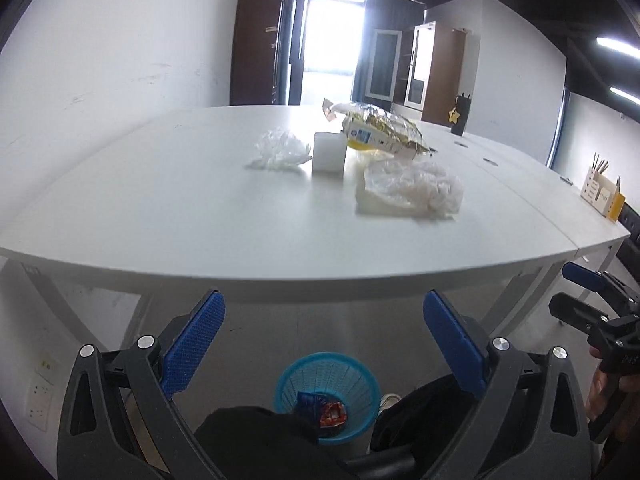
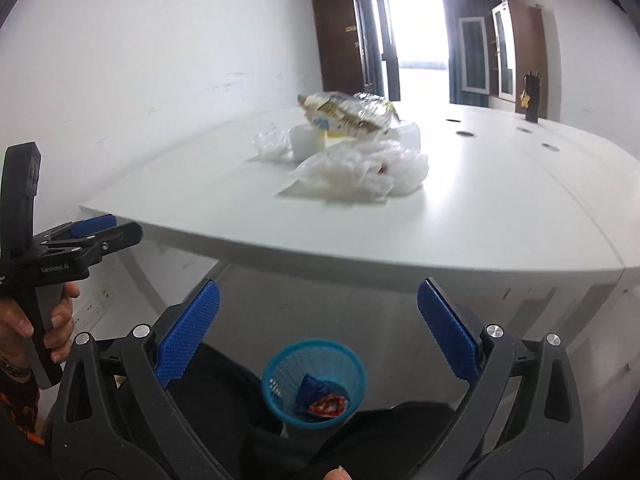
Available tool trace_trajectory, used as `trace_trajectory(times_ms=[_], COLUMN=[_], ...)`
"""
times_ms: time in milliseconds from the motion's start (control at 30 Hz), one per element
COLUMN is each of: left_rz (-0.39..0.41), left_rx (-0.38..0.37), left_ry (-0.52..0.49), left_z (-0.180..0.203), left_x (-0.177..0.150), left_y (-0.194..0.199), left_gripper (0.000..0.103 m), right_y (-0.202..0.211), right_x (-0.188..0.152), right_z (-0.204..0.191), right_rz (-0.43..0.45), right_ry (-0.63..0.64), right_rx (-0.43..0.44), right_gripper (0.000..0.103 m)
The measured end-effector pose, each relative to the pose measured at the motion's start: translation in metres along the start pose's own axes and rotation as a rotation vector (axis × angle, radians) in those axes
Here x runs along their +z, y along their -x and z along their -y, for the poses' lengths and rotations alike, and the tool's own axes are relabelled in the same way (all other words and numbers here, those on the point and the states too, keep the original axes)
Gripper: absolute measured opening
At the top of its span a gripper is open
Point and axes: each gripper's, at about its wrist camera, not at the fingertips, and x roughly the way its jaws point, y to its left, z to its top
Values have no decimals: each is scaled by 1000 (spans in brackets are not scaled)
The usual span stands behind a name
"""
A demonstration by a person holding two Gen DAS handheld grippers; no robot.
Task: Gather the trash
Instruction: 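Raise both tools back up toward the remaining trash on the table, then grasp the foil-and-paper wrapper with the left tool while the right tool grasps the clear plastic bag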
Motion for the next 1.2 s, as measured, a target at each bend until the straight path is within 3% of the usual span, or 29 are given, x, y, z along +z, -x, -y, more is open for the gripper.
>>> trace_trajectory(times_ms=[167, 533, 767, 1200], left_rz=[46, 140, 103, 41], left_rx=[11, 30, 16, -14], left_ry=[0, -10, -14, 14], left_z=[1, 13, 24, 27], left_x=[32, 118, 153, 200], left_y=[-5, -37, -92, -183], left_gripper=[97, 97, 97, 97], right_y=[-3, -43, -92, -162], right_x=[26, 76, 101, 123], right_z=[14, 33, 41, 56], right_rz=[32, 9, -52, -163], right_ry=[0, -9, 6, 25], right_rx=[-30, 5, -10, -15], right_gripper=[95, 95, 94, 82])
